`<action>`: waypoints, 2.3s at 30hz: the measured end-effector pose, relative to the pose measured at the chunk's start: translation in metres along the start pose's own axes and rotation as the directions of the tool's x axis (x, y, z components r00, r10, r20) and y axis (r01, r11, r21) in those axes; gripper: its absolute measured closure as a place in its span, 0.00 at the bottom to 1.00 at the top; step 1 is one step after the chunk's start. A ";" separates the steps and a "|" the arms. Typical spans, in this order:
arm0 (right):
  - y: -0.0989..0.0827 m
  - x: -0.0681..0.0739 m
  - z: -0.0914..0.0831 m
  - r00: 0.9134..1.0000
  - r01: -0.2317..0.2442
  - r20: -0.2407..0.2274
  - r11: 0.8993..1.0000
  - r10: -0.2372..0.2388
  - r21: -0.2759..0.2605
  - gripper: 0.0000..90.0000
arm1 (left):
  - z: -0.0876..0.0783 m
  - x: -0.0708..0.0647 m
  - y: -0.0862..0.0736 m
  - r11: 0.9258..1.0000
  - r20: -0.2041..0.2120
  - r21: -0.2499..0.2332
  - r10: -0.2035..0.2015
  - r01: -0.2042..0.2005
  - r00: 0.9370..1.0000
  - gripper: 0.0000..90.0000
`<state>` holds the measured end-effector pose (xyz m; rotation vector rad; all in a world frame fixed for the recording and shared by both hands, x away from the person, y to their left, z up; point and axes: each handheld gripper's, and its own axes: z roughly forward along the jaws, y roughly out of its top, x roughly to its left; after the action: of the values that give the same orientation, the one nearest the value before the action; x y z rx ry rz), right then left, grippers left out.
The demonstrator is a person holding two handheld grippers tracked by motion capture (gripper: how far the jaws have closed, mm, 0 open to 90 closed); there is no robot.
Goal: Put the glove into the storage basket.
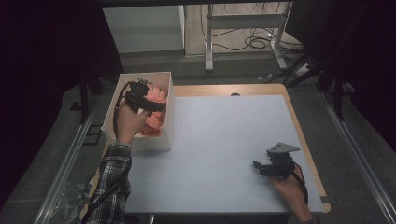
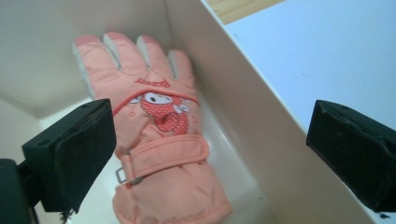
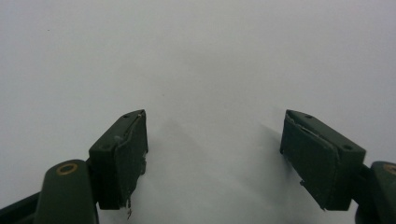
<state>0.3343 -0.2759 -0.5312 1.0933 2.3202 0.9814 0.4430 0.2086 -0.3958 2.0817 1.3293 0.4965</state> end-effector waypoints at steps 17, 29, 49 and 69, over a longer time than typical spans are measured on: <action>0.000 0.000 0.000 1.000 0.001 0.001 1.000 -0.001 0.000 0.26 | -0.019 -0.037 0.000 0.996 0.076 -0.047 0.081 -0.078 0.994 0.02; 0.000 0.000 0.000 1.000 0.000 0.002 1.000 0.000 0.000 0.26 | -0.014 -0.072 0.000 0.988 0.127 -0.059 0.149 -0.143 0.981 0.02; 0.000 0.000 0.000 1.000 0.001 0.002 1.000 -0.001 -0.001 0.26 | 0.009 -0.131 -0.002 0.972 0.225 -0.092 0.233 -0.218 0.946 0.02; 0.000 0.000 0.000 1.000 0.001 0.003 1.000 -0.001 0.001 0.26 | 0.044 -0.173 -0.036 0.955 0.318 -0.118 0.296 -0.272 0.901 0.01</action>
<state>0.3340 -0.2757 -0.5310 1.0932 2.3195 0.9774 0.3723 0.0502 -0.4505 2.1937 0.8065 0.2869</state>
